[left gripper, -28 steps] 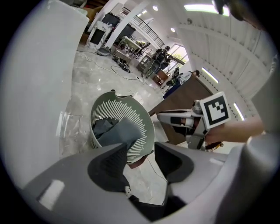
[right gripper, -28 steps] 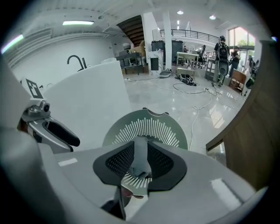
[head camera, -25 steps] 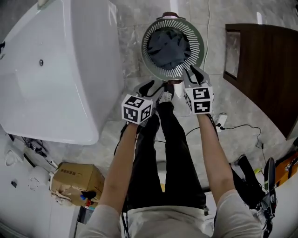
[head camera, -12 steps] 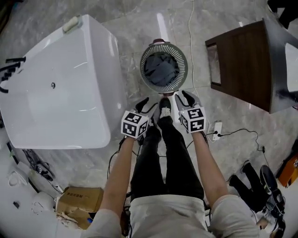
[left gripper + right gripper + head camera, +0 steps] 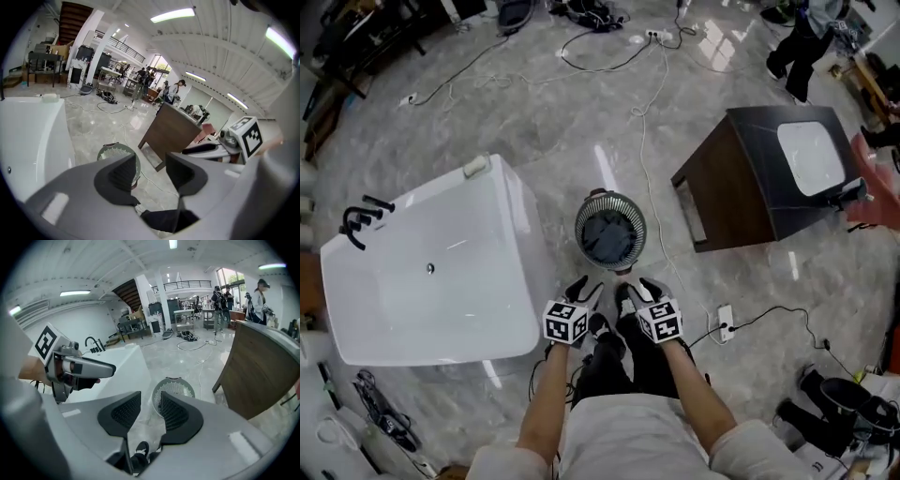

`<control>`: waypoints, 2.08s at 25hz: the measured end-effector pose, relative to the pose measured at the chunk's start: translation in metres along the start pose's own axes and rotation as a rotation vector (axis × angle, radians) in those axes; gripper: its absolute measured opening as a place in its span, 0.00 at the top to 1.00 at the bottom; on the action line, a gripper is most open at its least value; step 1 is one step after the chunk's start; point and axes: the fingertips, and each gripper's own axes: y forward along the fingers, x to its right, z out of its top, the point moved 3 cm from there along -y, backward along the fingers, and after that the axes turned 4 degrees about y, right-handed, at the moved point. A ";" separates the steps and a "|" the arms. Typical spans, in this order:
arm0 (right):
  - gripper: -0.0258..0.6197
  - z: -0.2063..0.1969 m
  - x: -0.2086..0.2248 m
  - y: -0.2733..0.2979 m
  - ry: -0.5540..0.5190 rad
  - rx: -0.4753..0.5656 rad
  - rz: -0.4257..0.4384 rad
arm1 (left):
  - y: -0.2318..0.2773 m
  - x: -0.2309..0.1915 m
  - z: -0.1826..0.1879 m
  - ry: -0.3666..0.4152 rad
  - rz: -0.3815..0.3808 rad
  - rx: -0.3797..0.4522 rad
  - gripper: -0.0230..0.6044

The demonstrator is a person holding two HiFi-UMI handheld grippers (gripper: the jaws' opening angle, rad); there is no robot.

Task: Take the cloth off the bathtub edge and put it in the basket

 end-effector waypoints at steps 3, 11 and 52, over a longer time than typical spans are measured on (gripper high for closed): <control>0.79 0.015 -0.013 -0.018 -0.003 0.061 -0.027 | -0.016 0.005 0.022 0.042 -0.021 0.037 0.62; 0.79 0.014 -0.054 -0.070 0.042 0.101 -0.039 | -0.072 0.041 0.040 0.075 -0.041 0.100 0.62; 0.96 0.017 -0.061 -0.104 0.095 0.192 -0.030 | -0.118 0.050 0.026 0.048 0.031 0.114 0.87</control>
